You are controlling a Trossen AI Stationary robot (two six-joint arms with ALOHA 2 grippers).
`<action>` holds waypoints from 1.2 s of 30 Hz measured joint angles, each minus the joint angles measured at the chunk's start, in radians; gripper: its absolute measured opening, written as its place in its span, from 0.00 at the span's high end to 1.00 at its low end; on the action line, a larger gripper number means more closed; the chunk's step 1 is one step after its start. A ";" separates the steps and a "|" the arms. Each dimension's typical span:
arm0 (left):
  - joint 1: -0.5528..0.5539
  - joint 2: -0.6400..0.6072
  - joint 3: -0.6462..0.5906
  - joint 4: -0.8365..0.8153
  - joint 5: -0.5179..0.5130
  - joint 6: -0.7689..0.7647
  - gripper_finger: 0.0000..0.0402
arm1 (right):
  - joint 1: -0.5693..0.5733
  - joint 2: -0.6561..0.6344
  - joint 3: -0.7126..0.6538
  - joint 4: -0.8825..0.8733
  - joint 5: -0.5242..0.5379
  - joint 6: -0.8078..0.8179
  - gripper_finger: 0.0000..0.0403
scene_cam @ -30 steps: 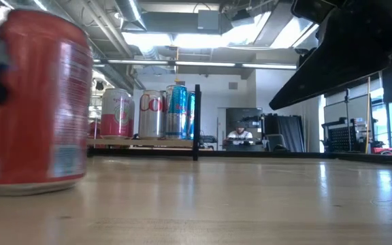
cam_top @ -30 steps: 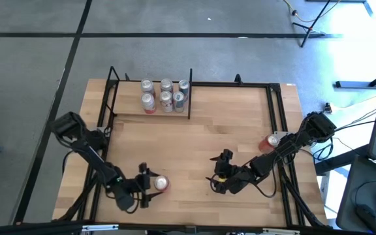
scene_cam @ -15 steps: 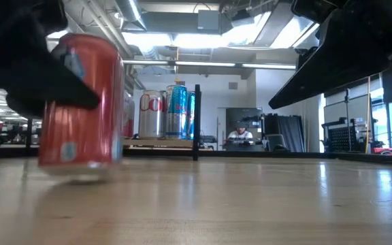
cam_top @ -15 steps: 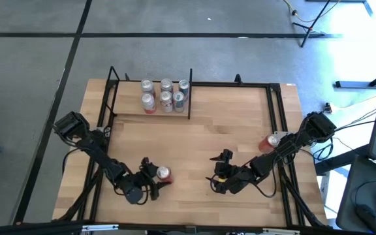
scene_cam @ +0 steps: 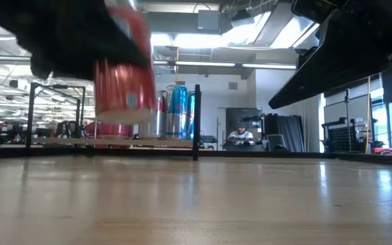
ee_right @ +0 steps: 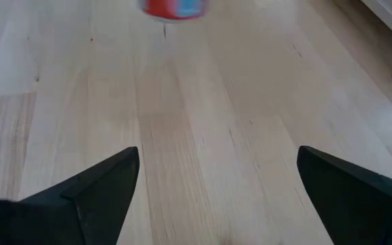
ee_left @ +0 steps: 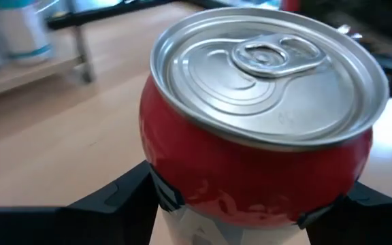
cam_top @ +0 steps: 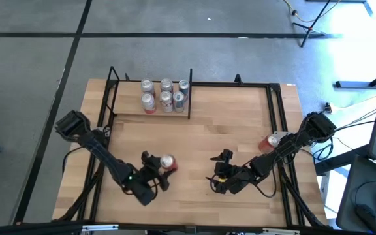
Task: Place canned beverage on shelf
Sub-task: Put the bottom red soda can on the shelf
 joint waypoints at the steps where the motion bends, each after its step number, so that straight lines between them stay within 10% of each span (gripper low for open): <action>1: 0.013 0.000 0.000 -0.045 0.009 -0.041 0.37 | 0.000 0.000 0.000 0.000 0.000 0.000 0.05; 20: 0.080 0.069 -0.053 -0.235 0.112 -0.360 0.35 | 0.000 0.000 0.000 -0.006 0.000 -0.004 0.05; 36: 0.047 -0.028 -0.052 -0.178 0.187 -0.197 0.11 | 0.000 0.000 0.000 -0.006 0.000 -0.004 0.05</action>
